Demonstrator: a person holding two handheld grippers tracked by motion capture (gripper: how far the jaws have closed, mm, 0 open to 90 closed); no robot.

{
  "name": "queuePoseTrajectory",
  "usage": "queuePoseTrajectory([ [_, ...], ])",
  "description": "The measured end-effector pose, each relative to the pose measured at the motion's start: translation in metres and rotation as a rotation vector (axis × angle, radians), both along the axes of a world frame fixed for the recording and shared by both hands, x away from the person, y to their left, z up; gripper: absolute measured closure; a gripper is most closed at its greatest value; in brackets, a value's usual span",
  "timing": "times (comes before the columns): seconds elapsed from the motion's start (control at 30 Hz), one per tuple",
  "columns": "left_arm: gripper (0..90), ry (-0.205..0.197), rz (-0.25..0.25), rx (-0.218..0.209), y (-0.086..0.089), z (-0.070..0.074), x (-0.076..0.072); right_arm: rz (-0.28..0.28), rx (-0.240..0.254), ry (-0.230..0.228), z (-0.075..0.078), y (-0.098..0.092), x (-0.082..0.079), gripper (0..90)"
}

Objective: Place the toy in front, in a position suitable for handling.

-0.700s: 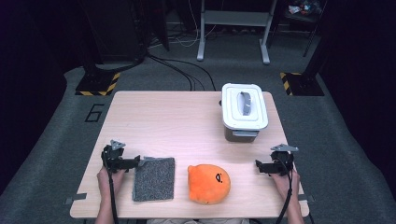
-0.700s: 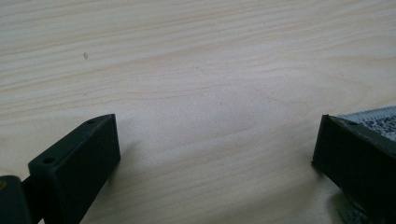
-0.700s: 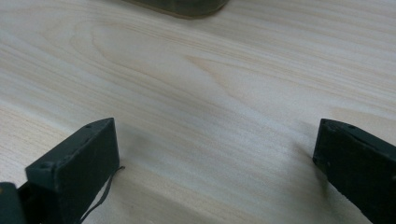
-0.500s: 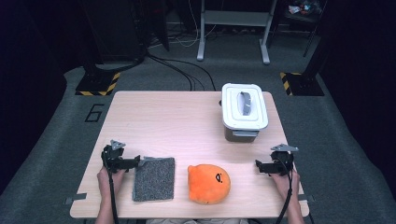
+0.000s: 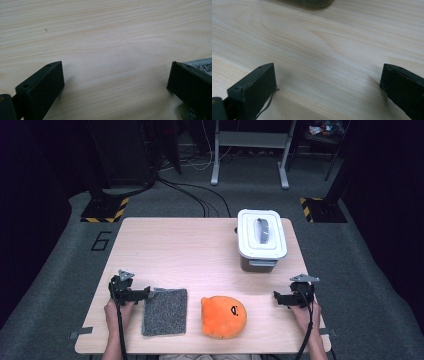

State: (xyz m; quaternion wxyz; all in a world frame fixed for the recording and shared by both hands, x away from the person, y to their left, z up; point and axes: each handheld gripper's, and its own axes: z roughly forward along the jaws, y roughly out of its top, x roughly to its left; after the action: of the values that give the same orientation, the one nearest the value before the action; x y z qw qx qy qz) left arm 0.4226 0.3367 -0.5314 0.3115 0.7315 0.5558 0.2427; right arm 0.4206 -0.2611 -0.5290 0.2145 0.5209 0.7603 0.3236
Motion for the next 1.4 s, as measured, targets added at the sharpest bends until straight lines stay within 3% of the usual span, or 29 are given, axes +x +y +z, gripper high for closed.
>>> queuePoseTrajectory([
  [0.2, 0.3, 0.012, -0.003, -0.008, 0.000, 0.000, 0.000, 0.016, -0.008, 0.013, 0.002, -0.002, 0.002, 1.0],
  [0.4, 0.3, 0.012, -0.004, -0.007, 0.000, 0.000, 0.000, 0.009, 0.048, 0.035, 0.010, -0.007, 0.002, 3.3],
  [0.6, 0.3, 0.004, 0.001, -0.008, 0.000, 0.000, 0.000, 0.019, 0.067, 0.013, 0.034, -0.009, 0.003, 3.3],
  [1.2, 0.3, 0.003, 0.001, -0.007, 0.000, 0.000, 0.000, 0.026, 0.090, -0.030, 0.079, -0.017, 0.014, 3.3],
  [1.4, 0.3, 0.008, -0.002, -0.006, 0.000, 0.000, 0.000, 0.034, 0.090, -0.067, 0.103, -0.018, 0.018, 3.7],
])
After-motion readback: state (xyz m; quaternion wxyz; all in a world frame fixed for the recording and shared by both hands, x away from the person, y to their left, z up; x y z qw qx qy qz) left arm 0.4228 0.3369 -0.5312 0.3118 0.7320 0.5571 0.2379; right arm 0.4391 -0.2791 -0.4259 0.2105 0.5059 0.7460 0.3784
